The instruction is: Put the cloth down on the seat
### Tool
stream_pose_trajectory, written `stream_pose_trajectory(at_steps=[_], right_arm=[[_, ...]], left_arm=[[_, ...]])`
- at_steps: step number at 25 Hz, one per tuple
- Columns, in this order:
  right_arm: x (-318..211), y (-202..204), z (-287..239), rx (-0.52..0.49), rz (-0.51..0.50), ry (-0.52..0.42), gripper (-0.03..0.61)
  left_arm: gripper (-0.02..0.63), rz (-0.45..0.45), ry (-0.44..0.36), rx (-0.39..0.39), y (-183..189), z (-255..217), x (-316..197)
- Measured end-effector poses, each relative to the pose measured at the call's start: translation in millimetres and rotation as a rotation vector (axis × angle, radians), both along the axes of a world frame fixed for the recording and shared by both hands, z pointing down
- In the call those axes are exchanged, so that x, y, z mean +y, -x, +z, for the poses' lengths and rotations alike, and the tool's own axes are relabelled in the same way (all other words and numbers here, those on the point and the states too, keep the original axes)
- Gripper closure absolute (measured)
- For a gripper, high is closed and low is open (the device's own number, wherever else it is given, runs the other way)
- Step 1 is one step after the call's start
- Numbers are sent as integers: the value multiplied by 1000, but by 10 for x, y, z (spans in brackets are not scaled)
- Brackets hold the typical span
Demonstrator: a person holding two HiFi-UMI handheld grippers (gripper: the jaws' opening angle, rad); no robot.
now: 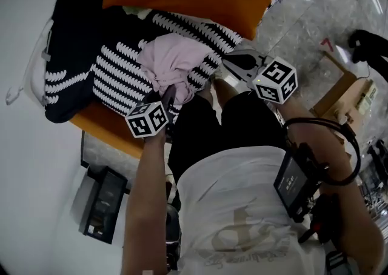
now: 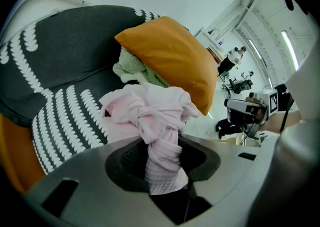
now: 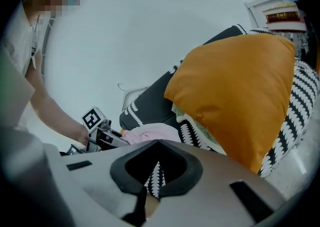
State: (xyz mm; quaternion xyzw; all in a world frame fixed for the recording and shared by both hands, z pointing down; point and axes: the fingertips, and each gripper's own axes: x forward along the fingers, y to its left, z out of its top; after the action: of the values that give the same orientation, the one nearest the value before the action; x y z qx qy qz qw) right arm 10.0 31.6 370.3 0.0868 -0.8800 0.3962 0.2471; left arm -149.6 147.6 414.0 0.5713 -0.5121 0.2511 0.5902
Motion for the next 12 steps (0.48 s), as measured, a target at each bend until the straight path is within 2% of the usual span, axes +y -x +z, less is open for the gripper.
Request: stream_pose_trajectory(at_steps=[7,12], right_arm=[[-62,9,156,-37,95,80,561],[-54,5,299,-39,111,92,562]], left_arm=[[447,38,3,-14,84,275,-158],[446,87,0,-40,127,478,-242]])
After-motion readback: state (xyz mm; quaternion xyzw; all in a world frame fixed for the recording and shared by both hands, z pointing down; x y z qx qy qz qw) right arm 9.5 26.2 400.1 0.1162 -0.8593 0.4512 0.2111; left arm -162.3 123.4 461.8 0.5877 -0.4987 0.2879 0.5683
